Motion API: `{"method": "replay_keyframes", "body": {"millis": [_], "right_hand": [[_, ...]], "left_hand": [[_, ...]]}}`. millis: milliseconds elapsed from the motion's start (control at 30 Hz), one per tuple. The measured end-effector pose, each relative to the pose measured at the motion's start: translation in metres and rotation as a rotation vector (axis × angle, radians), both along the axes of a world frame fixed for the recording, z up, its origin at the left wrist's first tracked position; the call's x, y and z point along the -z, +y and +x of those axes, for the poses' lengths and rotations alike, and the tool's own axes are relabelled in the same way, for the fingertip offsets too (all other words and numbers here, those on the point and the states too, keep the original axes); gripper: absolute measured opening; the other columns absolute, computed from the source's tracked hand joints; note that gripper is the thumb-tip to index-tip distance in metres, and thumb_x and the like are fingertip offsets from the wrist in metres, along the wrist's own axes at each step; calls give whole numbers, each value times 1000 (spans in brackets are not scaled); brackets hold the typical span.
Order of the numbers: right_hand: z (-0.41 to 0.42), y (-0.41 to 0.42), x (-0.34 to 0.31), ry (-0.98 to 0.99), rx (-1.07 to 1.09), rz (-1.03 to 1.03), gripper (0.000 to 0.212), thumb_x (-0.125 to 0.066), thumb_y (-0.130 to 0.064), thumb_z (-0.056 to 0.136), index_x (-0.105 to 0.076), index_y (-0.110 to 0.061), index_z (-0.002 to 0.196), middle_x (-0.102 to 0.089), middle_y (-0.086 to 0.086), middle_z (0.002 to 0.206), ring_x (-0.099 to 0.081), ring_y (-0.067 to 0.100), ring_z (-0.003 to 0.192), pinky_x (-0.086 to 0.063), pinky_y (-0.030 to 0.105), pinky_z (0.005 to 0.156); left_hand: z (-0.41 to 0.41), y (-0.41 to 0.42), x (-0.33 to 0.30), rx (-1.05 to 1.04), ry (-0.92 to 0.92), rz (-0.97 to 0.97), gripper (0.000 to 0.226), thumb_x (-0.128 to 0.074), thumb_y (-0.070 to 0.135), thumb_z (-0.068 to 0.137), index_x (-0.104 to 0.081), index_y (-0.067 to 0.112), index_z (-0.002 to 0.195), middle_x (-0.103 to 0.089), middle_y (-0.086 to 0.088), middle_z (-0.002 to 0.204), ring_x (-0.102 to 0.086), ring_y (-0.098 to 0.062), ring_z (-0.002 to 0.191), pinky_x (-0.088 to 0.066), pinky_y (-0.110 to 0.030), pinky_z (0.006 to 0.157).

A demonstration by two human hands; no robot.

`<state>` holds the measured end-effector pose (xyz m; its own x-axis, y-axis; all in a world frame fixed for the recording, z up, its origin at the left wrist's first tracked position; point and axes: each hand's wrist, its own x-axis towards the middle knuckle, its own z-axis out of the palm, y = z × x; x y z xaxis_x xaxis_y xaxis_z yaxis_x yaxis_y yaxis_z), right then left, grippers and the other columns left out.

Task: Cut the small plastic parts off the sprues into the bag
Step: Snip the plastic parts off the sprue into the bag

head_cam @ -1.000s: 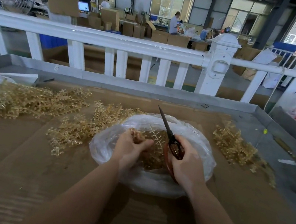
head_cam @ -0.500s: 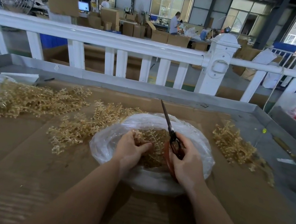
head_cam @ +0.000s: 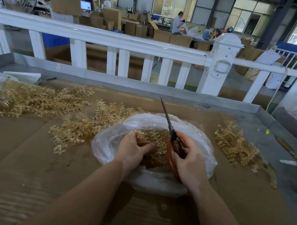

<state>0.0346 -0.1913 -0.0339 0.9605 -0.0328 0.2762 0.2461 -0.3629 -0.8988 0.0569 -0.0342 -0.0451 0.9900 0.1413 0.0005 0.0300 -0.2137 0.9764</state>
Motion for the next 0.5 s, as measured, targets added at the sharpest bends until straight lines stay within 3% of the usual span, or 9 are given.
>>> {"method": "replay_keyframes", "body": {"millis": [133, 300, 367, 433, 500], "right_hand": [[1, -1, -1, 17, -13, 1, 46, -64, -3, 87, -53, -22, 128, -63, -2, 118, -60, 12, 109, -51, 33, 94], [1, -3, 2, -1, -41, -12, 47, -66, -1, 84, -56, -33, 117, -63, -10, 110, -63, 3, 98, -53, 16, 77], [2, -4, 4, -9, -44, -71, 48, -71, -2, 80, -59, -29, 118, -63, -10, 113, -61, 0, 102, -50, 16, 85], [3, -3, 6, -11, -31, -126, 53, -74, -2, 77, -59, -21, 124, -62, -7, 118, -58, 6, 109, -47, 26, 98], [4, -1, 8, -21, -14, -122, 55, -75, -2, 75, -59, -19, 125, -63, -6, 118, -58, 10, 111, -47, 32, 100]], "left_hand": [[0, -1, -1, -9, 0, -1, 28, -75, 20, 81, -55, 13, 99, -67, -2, 97, -64, -16, 94, -53, -31, 85], [-4, -1, -3, 12, 13, -70, 32, -80, 19, 75, -55, 15, 96, -69, -1, 95, -66, -14, 90, -56, -28, 79], [-6, -1, -5, 32, 16, -121, 39, -84, 13, 69, -57, 12, 98, -71, -3, 92, -69, -14, 86, -57, -27, 74], [-7, 0, -6, 48, 7, -140, 40, -84, 6, 66, -57, 12, 95, -73, -2, 88, -71, -12, 79, -57, -23, 67], [-8, 0, -6, 64, -4, -156, 38, -83, 2, 67, -56, 13, 91, -73, -4, 86, -71, -13, 78, -57, -22, 64]]}}
